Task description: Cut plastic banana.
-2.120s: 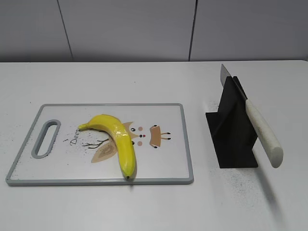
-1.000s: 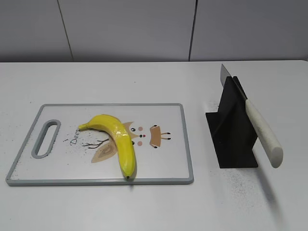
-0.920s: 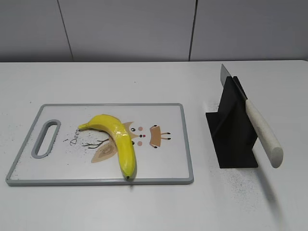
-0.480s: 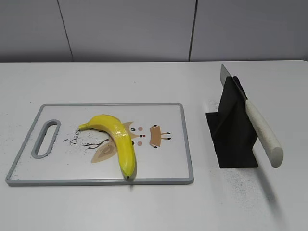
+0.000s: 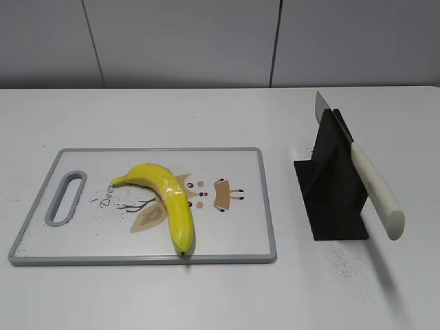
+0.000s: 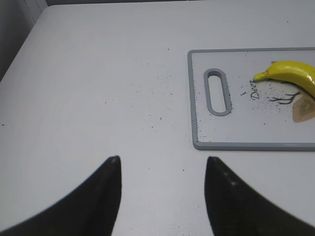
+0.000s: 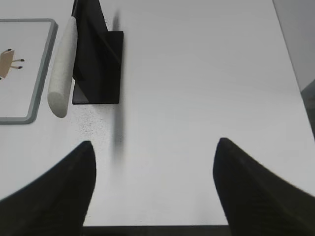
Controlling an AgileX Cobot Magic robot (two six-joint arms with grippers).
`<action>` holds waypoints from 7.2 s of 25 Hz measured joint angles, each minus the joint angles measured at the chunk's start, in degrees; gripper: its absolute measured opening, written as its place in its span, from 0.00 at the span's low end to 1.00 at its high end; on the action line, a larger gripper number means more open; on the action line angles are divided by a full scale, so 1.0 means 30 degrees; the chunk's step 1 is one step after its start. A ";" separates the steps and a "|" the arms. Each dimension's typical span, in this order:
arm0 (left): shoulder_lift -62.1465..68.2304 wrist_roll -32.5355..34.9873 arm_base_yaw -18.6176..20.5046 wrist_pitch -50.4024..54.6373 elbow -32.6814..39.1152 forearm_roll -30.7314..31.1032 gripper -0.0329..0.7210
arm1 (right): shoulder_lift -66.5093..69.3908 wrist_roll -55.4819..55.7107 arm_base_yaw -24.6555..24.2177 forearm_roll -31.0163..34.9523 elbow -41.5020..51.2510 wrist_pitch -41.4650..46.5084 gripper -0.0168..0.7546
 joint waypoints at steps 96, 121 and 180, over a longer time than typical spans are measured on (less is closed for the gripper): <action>0.0000 0.0000 0.0000 0.0000 0.0000 -0.0022 0.72 | 2.0877 0.3950 0.5609 0.0015 -1.5413 0.2797 0.24; 1.6707 1.6544 0.0000 -0.1458 -0.7707 -0.8051 0.72 | 2.3826 -1.7109 0.5627 0.5517 -1.6132 0.2819 0.24; 3.1893 2.4707 -0.4224 0.0157 -1.5581 -0.9850 0.05 | 3.0001 -2.5899 0.7448 0.8702 -1.8899 0.1858 0.24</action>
